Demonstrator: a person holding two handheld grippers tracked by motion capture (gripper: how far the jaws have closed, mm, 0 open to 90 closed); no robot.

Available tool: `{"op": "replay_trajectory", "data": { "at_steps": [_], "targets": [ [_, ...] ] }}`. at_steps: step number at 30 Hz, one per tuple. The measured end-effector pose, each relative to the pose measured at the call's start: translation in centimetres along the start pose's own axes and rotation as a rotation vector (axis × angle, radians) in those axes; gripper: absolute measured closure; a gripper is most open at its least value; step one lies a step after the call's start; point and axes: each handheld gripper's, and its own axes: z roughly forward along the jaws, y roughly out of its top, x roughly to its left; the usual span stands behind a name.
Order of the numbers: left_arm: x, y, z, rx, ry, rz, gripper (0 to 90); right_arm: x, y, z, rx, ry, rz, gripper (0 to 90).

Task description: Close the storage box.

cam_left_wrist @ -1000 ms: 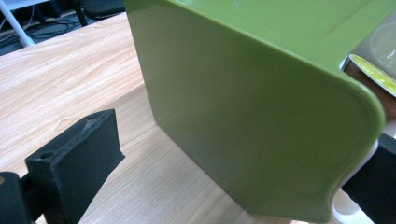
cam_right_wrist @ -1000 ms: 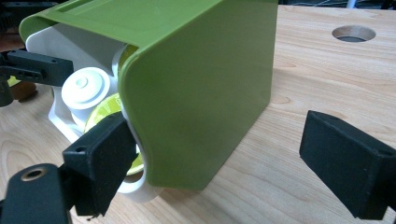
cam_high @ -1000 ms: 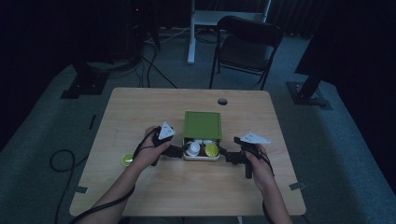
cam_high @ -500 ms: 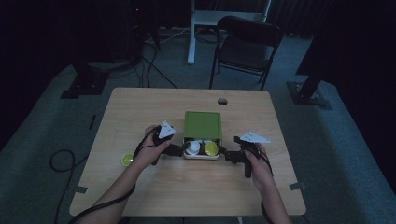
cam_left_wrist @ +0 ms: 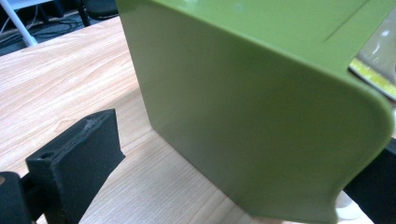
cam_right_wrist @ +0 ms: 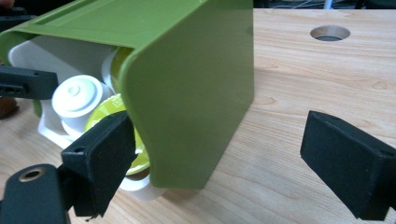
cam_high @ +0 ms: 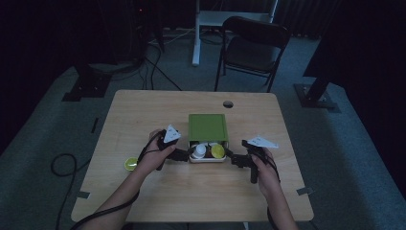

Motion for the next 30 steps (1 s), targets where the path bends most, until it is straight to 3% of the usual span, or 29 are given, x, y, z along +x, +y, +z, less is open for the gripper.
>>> {"op": "replay_trajectory", "data": {
  "at_steps": [9, 23, 30],
  "targets": [
    [-0.1, 0.2, -0.5, -0.004, 0.018, 0.008, 1.0, 0.2, 0.5, -0.4, -0.017, 0.013, -0.001, 10.1],
    [-0.6, 0.6, -2.1, -0.005, 0.001, -0.006, 1.0, 0.1, 0.4, -1.3, 0.0, -0.01, -0.002, 10.1],
    [-0.7, 0.1, -2.8, -0.006, 0.002, -0.008, 1.0, 0.0, 0.0, -2.1, 0.005, -0.021, -0.011, 10.1]
  ]
}}
